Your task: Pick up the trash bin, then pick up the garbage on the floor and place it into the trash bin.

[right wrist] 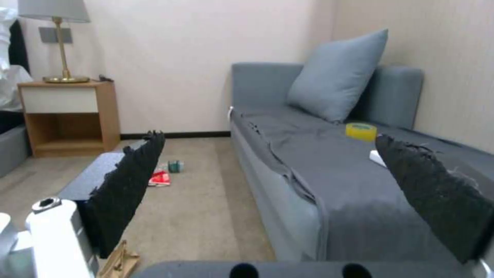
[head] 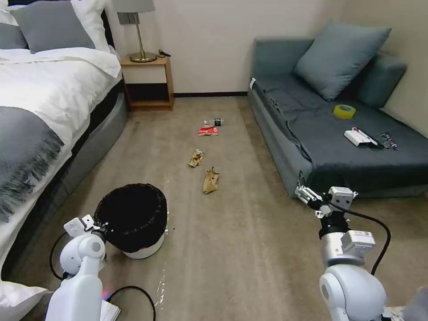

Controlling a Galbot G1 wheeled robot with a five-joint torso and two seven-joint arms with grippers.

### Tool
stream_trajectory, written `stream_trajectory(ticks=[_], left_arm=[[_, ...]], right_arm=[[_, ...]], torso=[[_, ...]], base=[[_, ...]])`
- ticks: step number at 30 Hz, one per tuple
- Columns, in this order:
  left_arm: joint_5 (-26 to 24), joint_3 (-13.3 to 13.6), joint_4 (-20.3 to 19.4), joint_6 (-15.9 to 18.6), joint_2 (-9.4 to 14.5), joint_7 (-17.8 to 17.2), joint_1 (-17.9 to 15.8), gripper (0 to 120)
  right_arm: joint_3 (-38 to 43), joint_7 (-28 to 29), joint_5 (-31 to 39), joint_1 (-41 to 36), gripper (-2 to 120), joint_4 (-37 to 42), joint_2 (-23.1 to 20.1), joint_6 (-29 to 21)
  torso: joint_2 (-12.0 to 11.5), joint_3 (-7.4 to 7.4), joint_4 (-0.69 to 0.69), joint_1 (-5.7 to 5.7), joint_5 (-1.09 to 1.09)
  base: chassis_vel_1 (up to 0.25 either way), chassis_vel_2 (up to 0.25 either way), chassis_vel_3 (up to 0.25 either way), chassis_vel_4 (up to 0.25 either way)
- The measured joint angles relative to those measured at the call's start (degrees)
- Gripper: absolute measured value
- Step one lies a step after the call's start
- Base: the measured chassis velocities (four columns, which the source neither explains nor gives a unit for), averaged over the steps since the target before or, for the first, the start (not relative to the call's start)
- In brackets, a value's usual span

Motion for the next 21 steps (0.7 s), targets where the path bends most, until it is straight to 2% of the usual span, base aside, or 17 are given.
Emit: stream_trajectory(ticks=[5, 8, 11, 12, 13, 14, 17, 18, 21], left_arm=[[0.07, -0.52, -1.84, 0.46, -0.53, 1.33, 1.0, 2], [0.33, -0.98, -5.87, 0.54, -0.9, 1.93, 2.36, 2], [0.33, -0.98, -5.87, 0.54, -0.9, 1.93, 2.36, 2], [0.52, -1.25, -10.71, 0.52, -1.25, 2.26, 3.94, 2], [0.79, -1.47, -12.67, 0.48, -1.42, 2.37, 4.63, 2], [0.79, -1.47, -12.67, 0.48, -1.42, 2.37, 4.63, 2], [1.37, -2.0, -17.36, 0.45, -1.9, 2.53, 6.71, 2], [1.37, -2.0, -17.36, 0.45, -1.9, 2.53, 6.71, 2], [3.36, -2.57, -21.79, 0.36, -2.8, 2.98, 9.62, 2]], right_arm=[[-0.03, 0.22, 0.79, 0.12, 100, 0.05, -0.19, 0.0], [-0.41, 0.89, 2.47, 0.17, 100, 0.36, -0.45, -0.13], [-0.41, 0.89, 2.47, 0.17, 100, 0.36, -0.45, -0.13], [-0.61, 1.17, 3.31, 0.25, 100, 0.52, -0.59, -0.22], [-0.69, 1.23, 3.73, 0.26, 100, 0.72, -0.68, -0.28], [-0.69, 1.23, 3.73, 0.26, 100, 0.72, -0.68, -0.28], [-1.12, 1.49, 5.04, 0.27, 100, 1.31, -0.91, -0.85], [-1.12, 1.49, 5.04, 0.27, 100, 1.31, -0.91, -0.85], [-2.35, 1.54, 5.8, 0.05, 100, 1.38, -0.96, -0.28]], torso=[[-0.01, 0.01, -0.01, 0.0, -0.04], [-0.01, 0.01, -0.01, 0.0, 0.0], [-0.01, 0.01, -0.01, 0.0, 0.0], [-0.01, 0.01, -0.01, 0.0, 0.0], [-0.01, 0.01, -0.02, 0.0, 0.02], [-0.01, 0.01, -0.02, 0.0, 0.02], [-0.01, 0.01, -0.01, 0.0, 0.02], [-0.01, 0.01, -0.01, 0.0, 0.02], [0.0, 0.01, -0.01, 0.0, 0.02]], base=[[0.0, 0.0, 0.0, 0.0], [0.0, 0.0, 0.0, 0.0], [0.0, 0.0, 0.0, 0.0], [0.0, 0.0, 0.0, 0.0], [0.0, 0.0, 0.0, 0.0], [0.0, 0.0, 0.0, 0.0], [0.0, 0.0, 0.0, 0.0], [0.0, 0.0, 0.0, 0.0], [0.0, 0.0, 0.0, 0.0]])
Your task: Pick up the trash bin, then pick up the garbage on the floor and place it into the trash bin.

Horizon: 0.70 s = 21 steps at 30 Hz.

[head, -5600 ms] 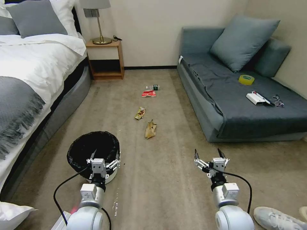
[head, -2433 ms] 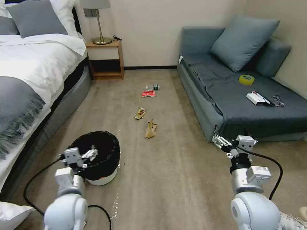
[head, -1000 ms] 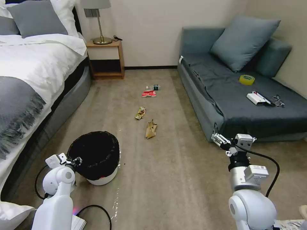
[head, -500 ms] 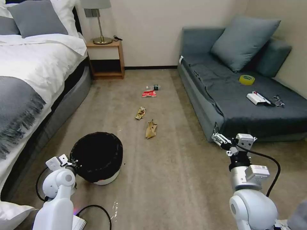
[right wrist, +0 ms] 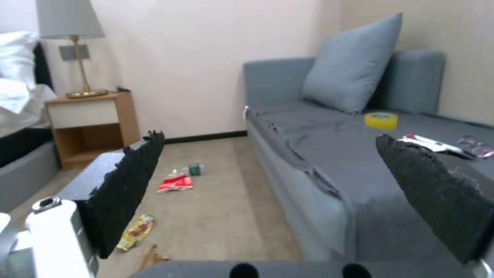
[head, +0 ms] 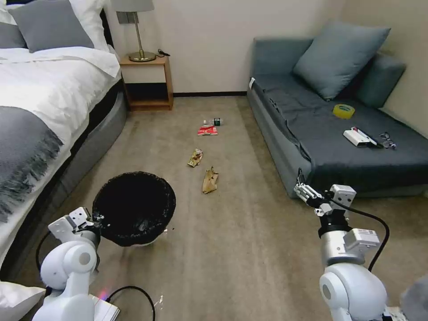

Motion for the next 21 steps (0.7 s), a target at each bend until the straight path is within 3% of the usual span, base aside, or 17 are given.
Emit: stream_trajectory(ticks=[8, 21], left_arm=[[5.73, -0.78, -2.79, -0.08, -1.31, 2.38, 3.65, 2], [8.44, -1.28, -3.24, -0.15, -2.22, 3.86, 4.62, 2]], right_arm=[[-1.61, -3.22, 0.18, -0.2, 100, -1.76, 0.19, 8.1], [-2.73, -8.3, 0.87, -1.47, 100, -2.99, -0.2, 13.08]], torso=[[0.0, 0.0, 0.01, 0.0, -0.01], [0.0, -0.01, 0.0, 0.0, -0.01]], base=[[0.0, 0.0, 0.0, 0.0], [0.0, 0.0, 0.0, 0.0]])
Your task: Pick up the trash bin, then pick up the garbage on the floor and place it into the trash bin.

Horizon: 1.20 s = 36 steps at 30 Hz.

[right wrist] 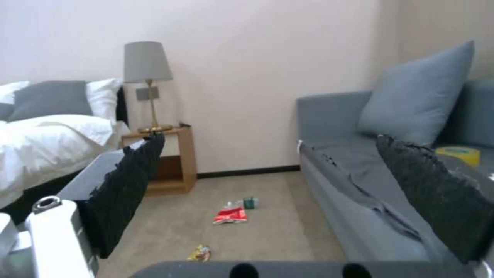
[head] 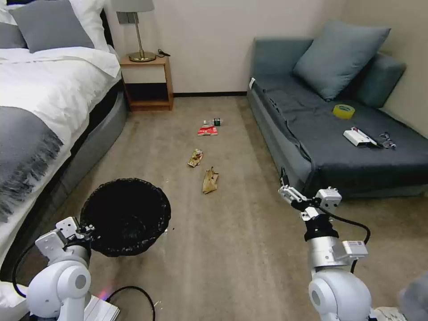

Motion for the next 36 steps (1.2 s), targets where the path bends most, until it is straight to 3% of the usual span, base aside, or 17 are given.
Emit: stream_trajectory(ticks=[13, 36], left_arm=[[-0.27, -0.77, 0.12, -0.07, 0.23, 0.42, -0.04, 2], [-0.48, -2.09, 0.61, -0.84, -0.13, 0.95, -0.41, 2]], right_arm=[[-0.3, -0.79, -0.1, -0.13, 100, 0.0, -0.2, 0.85], [-0.56, -1.0, -0.82, -0.51, 100, -0.27, -0.22, 2.34]], torso=[[0.0, 0.0, 0.0, -0.01, -0.01], [0.0, 0.01, 0.0, -0.01, 0.0]], base=[[-0.06, 0.059, 0.062, -0.058], [-0.224, 0.226, 0.233, -0.224]])
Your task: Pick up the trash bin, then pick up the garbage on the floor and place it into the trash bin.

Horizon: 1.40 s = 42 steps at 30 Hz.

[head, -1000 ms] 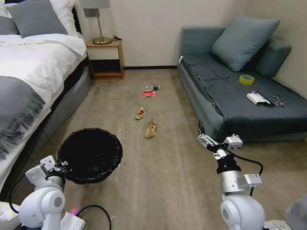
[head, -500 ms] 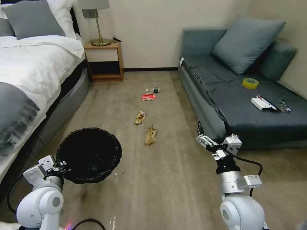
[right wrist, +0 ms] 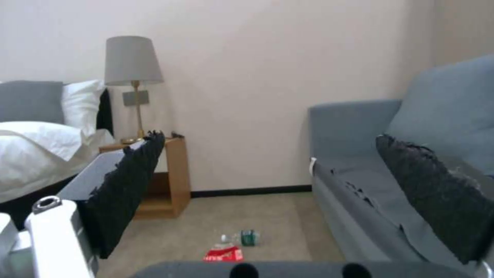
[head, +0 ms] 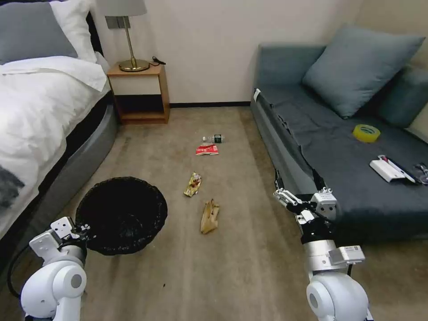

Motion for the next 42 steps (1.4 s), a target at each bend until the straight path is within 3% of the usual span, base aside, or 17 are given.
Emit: stream_trajectory(ticks=[22, 27, 31, 32, 36, 38, 40, 41, 42], left_arm=[[0.46, -0.69, -1.31, -0.1, -0.54, 0.13, 0.39, 2], [0.87, -0.57, -1.56, -0.11, -0.66, 0.26, 0.14, 2], [2.1, 0.32, -1.92, -0.1, -0.28, 0.94, -0.94, 2], [2.1, 0.32, -1.92, -0.1, -0.28, 0.94, -0.94, 2], [2.31, 0.4, -3.13, -0.22, -0.16, 1.96, -0.62, 2], [2.41, 0.3, -3.21, -0.23, -0.24, 2.01, -0.64, 2], [2.83, 0.27, -3.23, -0.34, -0.55, 2.08, -0.77, 2], [2.83, 0.27, -3.23, -0.34, -0.55, 2.08, -0.77, 2], [3.06, 0.34, -3.22, -0.43, -0.78, 2.16, -0.78, 2]], right_arm=[[-2.79, 0.27, 1.38, 1.88, 100, -1.37, -1.21, 0.18], [-6.58, 3.34, 4.69, 5.4, 100, -2.99, -2.84, -2.74], [-12.05, 10.3, 15.42, 8.87, 100, -3.66, -6.1, -10.79], [-12.05, 10.3, 15.42, 8.87, 100, -3.66, -6.1, -10.79], [-22.58, 22.05, 29.44, 15.18, 100, -6.93, -12.77, -22.12], [-24.51, 24.13, 32.16, 16.56, 100, -7.77, -13.92, -24.16], [-30.07, 31.39, 42.17, 21.07, 100, -9.7, -16.71, -30.52], [-30.07, 31.39, 42.17, 21.07, 100, -9.7, -16.71, -30.52], [-32.42, 34.71, 47.0, 23.1, 100, -10.52, -17.75, -33.14]], torso=[[0.0, 0.0, -0.01, 0.01, 0.0], [0.0, 0.01, 0.0, 0.02, 0.0], [0.0, -0.01, 0.0, 0.01, 0.01], [0.0, -0.01, 0.0, 0.01, 0.01], [0.0, -0.01, 0.0, 0.01, 0.01], [0.0, -0.01, 0.0, 0.01, 0.01], [0.0, 0.0, 0.01, 0.01, 0.0], [0.0, 0.0, 0.01, 0.01, 0.0], [0.0, 0.0, 0.01, 0.01, 0.01]], base=[[-0.231, 0.229, 0.225, -0.229], [-0.136, 0.148, 0.146, -0.129], [-0.026, 0.034, 0.014, -0.022], [0.0, 0.0, 0.0, 0.0], [0.0, 0.0, 0.0, 0.0], [0.0, 0.0, 0.0, 0.0], [0.0, 0.0, 0.0, 0.0], [0.0, 0.0, 0.0, 0.0], [0.0, 0.0, 0.0, 0.0]])
